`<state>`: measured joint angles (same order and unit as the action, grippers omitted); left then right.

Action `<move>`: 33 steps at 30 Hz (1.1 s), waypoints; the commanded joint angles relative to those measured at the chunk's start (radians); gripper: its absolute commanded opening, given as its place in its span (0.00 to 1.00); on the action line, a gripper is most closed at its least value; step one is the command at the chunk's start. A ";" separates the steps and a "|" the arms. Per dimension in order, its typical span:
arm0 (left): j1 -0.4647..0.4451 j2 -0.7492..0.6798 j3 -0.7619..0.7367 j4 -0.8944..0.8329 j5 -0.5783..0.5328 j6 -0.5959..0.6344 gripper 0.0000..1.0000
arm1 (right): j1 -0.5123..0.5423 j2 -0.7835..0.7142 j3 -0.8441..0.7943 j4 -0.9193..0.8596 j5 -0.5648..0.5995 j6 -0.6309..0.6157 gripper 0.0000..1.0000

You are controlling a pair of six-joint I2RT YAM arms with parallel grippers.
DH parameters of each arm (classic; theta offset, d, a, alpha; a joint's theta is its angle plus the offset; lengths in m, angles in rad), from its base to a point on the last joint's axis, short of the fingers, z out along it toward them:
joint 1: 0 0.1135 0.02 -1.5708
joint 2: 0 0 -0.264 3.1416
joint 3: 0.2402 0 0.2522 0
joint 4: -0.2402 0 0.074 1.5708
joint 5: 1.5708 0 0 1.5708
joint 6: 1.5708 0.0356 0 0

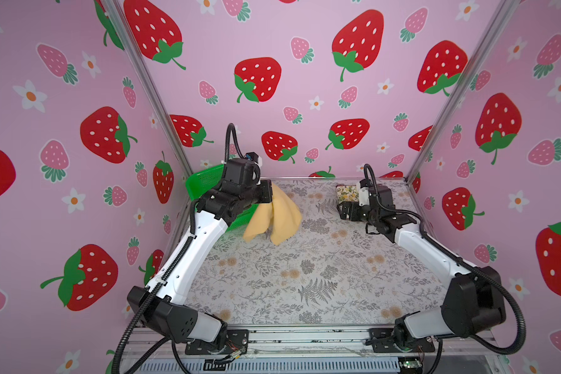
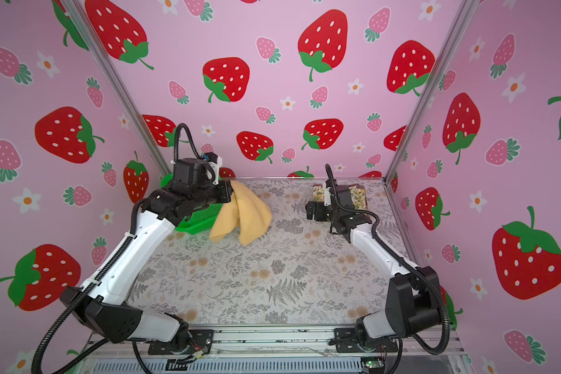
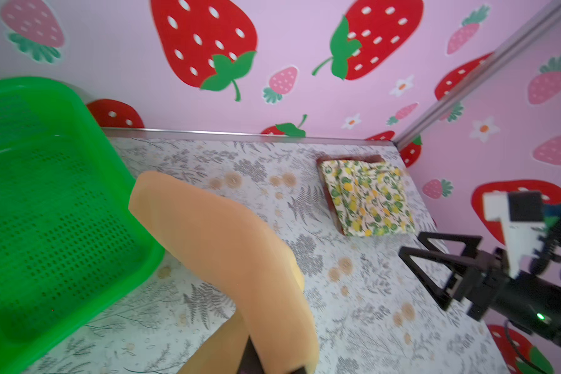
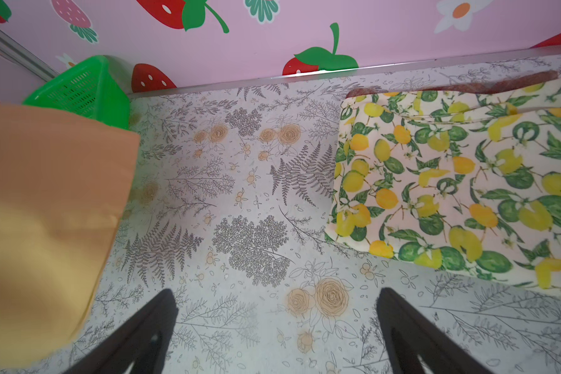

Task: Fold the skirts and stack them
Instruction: 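Pull the tan skirt out of the basket onto the mat with the left gripper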

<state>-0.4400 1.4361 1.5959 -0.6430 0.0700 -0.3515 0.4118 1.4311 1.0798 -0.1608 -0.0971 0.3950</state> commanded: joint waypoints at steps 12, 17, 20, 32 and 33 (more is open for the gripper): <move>-0.305 0.195 -0.241 0.311 0.165 -0.182 0.00 | -0.050 -0.122 -0.129 -0.001 0.086 0.018 1.00; -0.359 0.371 -0.131 0.332 0.224 -0.188 0.00 | -0.056 -0.215 -0.191 -0.009 0.172 0.012 1.00; -0.377 0.471 -0.047 0.380 0.284 -0.213 0.00 | -0.056 -0.300 -0.240 -0.019 0.210 0.005 1.00; -0.349 0.514 0.052 0.323 0.292 -0.272 0.55 | 0.040 -0.513 -0.327 -0.154 0.194 -0.038 1.00; -0.325 0.487 0.033 0.301 0.288 -0.271 0.56 | 0.064 -0.512 -0.330 -0.161 0.199 -0.039 1.00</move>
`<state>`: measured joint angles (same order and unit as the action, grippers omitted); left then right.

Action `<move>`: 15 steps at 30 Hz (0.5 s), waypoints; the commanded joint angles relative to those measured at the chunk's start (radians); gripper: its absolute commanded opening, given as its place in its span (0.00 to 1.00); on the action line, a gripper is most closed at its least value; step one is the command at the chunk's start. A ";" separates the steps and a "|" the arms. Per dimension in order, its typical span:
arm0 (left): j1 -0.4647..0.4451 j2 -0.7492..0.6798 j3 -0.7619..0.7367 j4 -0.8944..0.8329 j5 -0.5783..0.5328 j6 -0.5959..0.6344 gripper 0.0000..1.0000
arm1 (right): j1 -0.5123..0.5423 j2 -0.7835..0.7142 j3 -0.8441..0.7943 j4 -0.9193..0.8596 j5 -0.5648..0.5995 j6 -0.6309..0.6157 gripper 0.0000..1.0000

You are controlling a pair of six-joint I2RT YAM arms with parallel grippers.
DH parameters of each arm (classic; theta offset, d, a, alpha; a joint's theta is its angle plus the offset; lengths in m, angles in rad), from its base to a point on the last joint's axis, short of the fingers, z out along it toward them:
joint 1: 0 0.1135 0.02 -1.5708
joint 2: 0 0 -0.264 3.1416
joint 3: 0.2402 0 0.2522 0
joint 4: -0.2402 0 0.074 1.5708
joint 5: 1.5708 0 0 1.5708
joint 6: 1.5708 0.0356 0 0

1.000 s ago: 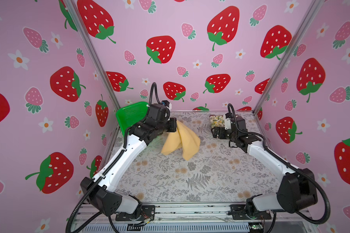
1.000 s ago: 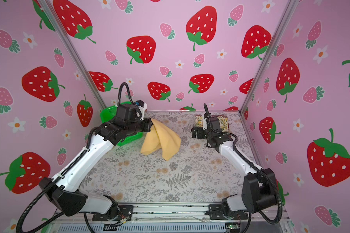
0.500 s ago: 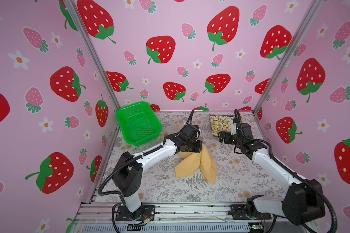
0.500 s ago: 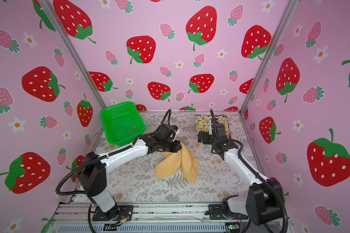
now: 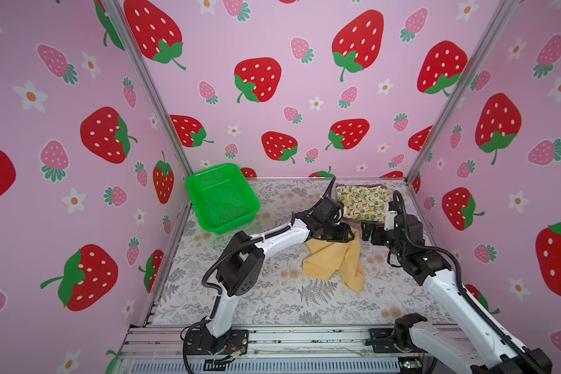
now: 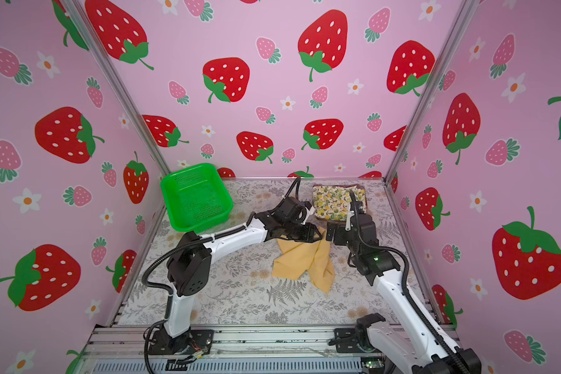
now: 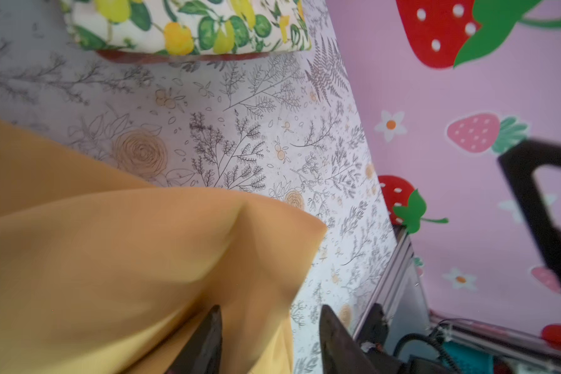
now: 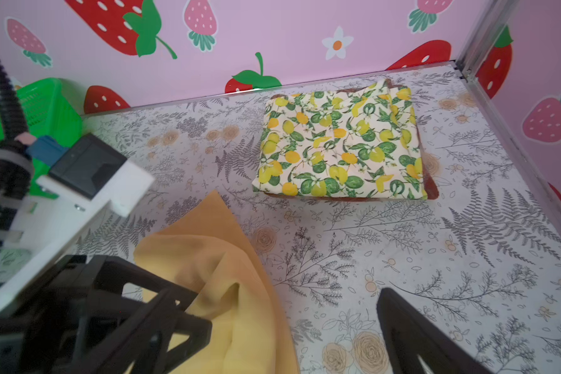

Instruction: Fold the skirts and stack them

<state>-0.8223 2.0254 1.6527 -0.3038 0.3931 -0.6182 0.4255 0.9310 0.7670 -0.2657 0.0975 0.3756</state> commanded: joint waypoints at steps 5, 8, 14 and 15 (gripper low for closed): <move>0.195 -0.309 -0.232 -0.064 -0.110 -0.033 0.67 | 0.198 0.019 -0.040 -0.052 0.046 -0.014 1.00; 0.262 -0.425 -0.346 -0.064 -0.157 -0.046 0.77 | 0.307 0.086 -0.027 -0.043 0.109 -0.013 1.00; 0.353 -0.558 -0.504 -0.055 -0.165 -0.074 0.78 | 0.546 0.337 0.094 -0.087 0.297 -0.084 1.00; 0.363 -0.568 -0.520 -0.054 -0.161 -0.077 0.78 | 0.572 0.385 0.116 -0.101 0.321 -0.095 1.00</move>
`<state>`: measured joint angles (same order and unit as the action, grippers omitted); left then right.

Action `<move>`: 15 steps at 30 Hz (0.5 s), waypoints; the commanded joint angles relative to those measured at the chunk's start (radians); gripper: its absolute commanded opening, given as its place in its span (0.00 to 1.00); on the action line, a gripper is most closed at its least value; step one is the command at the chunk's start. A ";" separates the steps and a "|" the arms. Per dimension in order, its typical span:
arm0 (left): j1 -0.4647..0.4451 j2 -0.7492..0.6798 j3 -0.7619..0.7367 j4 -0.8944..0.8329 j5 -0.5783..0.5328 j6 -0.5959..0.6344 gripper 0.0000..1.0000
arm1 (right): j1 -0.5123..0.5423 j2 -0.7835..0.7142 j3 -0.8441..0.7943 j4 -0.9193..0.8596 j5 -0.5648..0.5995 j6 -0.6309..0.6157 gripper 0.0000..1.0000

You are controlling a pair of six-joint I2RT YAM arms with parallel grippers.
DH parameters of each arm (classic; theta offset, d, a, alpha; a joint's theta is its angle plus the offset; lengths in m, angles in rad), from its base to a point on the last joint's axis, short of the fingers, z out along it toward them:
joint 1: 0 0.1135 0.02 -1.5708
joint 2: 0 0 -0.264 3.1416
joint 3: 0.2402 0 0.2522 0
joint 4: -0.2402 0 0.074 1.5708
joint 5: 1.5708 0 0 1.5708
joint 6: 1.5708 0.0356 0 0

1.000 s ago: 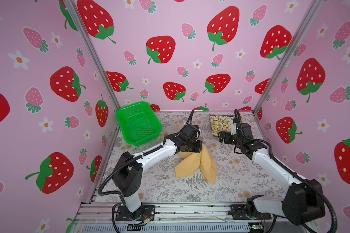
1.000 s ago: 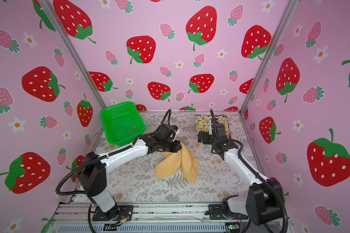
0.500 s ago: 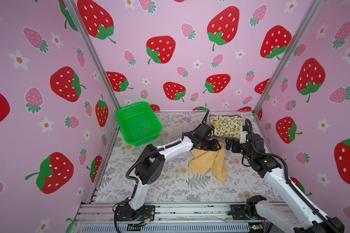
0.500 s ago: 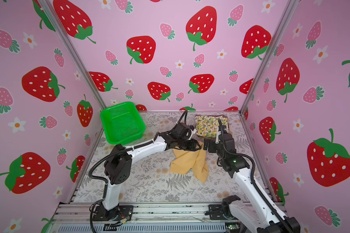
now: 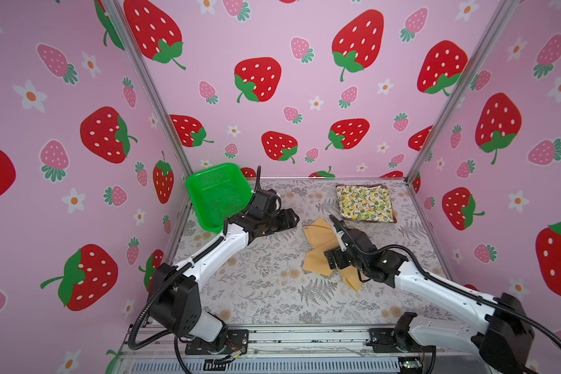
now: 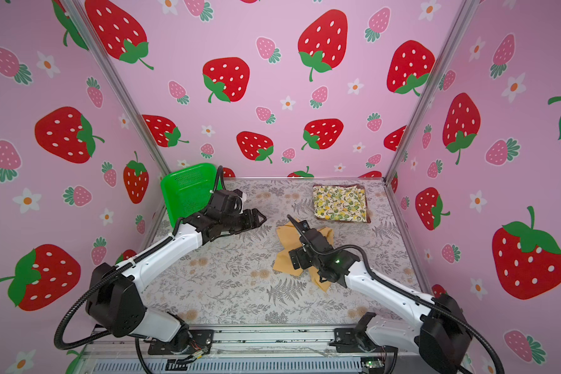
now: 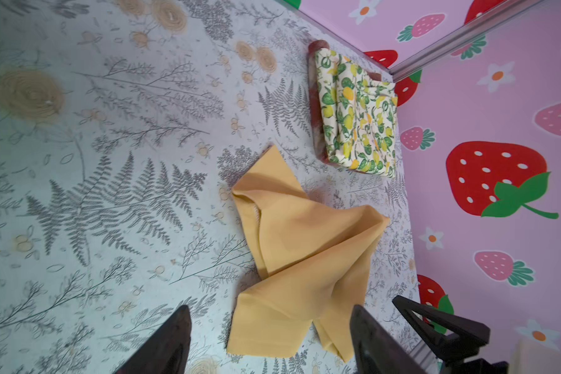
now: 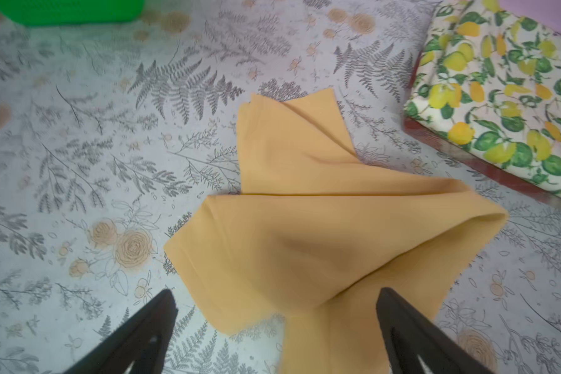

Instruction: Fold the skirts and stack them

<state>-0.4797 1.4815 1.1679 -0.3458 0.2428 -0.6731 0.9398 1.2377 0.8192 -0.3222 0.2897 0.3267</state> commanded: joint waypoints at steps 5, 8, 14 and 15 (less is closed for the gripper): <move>0.071 -0.058 -0.115 0.025 0.049 -0.047 0.78 | 0.144 0.239 0.144 -0.067 0.240 -0.093 1.00; 0.087 -0.069 -0.141 0.028 0.056 -0.048 0.78 | 0.150 0.289 0.165 -0.077 0.272 -0.118 1.00; 0.117 -0.086 -0.170 0.030 0.062 -0.046 0.78 | 0.153 0.373 0.181 -0.069 0.303 -0.152 0.96; 0.123 -0.089 -0.173 0.030 0.062 -0.045 0.78 | 0.154 0.390 0.186 -0.070 0.319 -0.152 0.95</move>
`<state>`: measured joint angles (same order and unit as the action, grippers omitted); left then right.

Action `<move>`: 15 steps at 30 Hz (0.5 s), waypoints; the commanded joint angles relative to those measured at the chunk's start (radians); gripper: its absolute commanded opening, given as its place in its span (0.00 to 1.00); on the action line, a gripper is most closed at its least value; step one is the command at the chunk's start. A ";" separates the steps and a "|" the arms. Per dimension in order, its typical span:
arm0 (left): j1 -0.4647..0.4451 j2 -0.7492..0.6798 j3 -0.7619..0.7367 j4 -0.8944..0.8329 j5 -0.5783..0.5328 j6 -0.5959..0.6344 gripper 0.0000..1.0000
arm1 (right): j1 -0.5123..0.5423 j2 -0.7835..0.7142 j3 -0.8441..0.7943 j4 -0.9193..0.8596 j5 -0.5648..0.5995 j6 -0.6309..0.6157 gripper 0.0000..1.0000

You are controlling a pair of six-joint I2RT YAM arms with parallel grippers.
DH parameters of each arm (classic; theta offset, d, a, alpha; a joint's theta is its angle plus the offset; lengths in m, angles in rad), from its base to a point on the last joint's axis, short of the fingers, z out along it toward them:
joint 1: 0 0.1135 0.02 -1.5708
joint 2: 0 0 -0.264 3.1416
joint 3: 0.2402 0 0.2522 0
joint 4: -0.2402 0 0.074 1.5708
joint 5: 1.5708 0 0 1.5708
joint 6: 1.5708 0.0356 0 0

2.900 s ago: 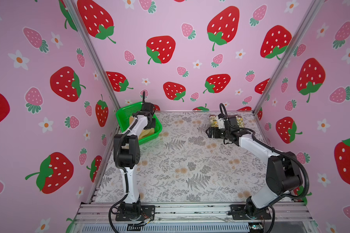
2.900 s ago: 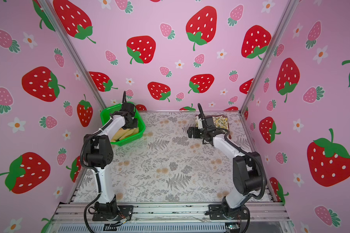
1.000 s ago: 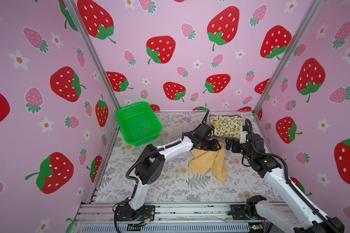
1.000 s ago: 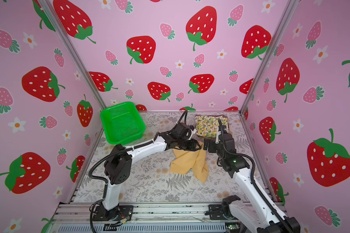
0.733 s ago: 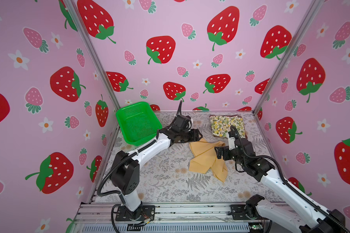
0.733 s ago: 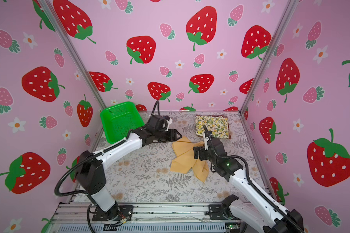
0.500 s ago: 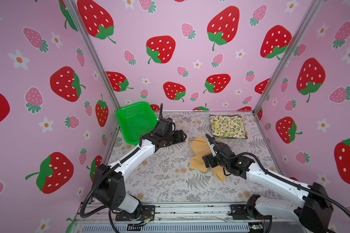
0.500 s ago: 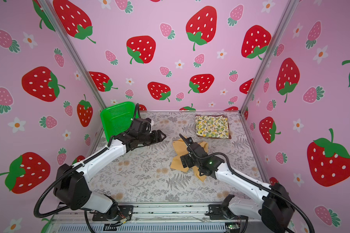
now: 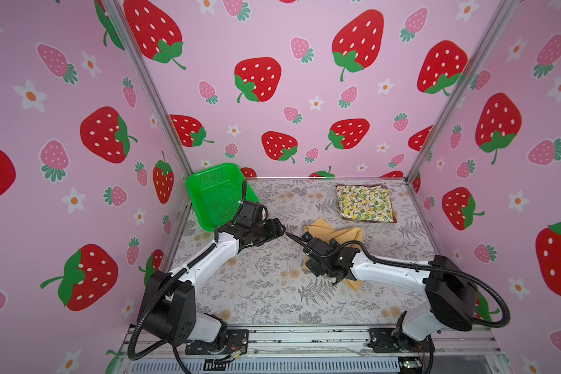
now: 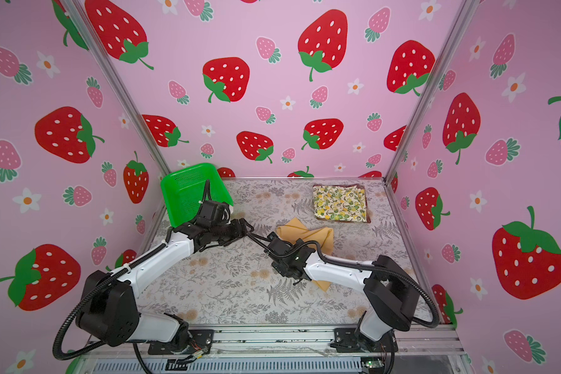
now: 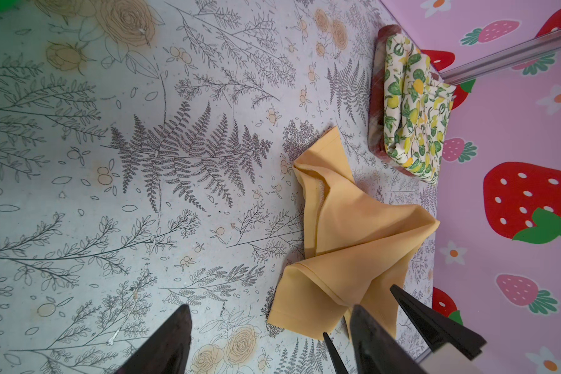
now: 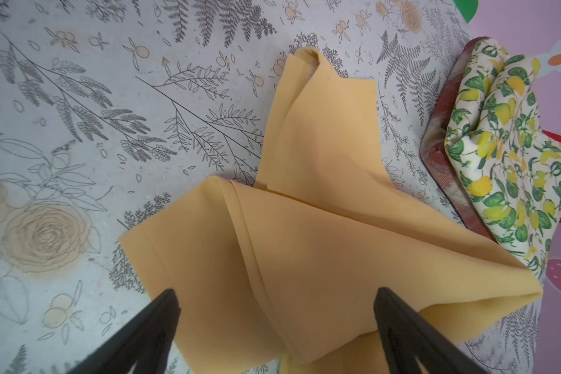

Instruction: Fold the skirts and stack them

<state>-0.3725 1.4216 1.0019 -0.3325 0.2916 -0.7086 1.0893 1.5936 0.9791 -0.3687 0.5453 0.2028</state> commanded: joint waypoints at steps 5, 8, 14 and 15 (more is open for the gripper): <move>0.042 -0.048 -0.024 0.011 0.020 -0.006 0.78 | 0.003 0.132 0.070 -0.033 0.115 -0.031 0.86; 0.063 -0.066 -0.042 0.006 0.025 -0.004 0.78 | 0.004 0.176 0.091 -0.034 0.153 -0.025 0.82; 0.100 -0.105 -0.078 0.001 0.042 -0.002 0.78 | 0.003 0.267 0.139 -0.054 0.217 -0.011 0.70; 0.106 -0.110 -0.082 0.002 0.043 -0.003 0.78 | 0.003 0.276 0.144 -0.055 0.227 -0.007 0.66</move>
<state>-0.2829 1.3350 0.9314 -0.3309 0.3161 -0.7082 1.0904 1.8462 1.0981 -0.3908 0.7086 0.1864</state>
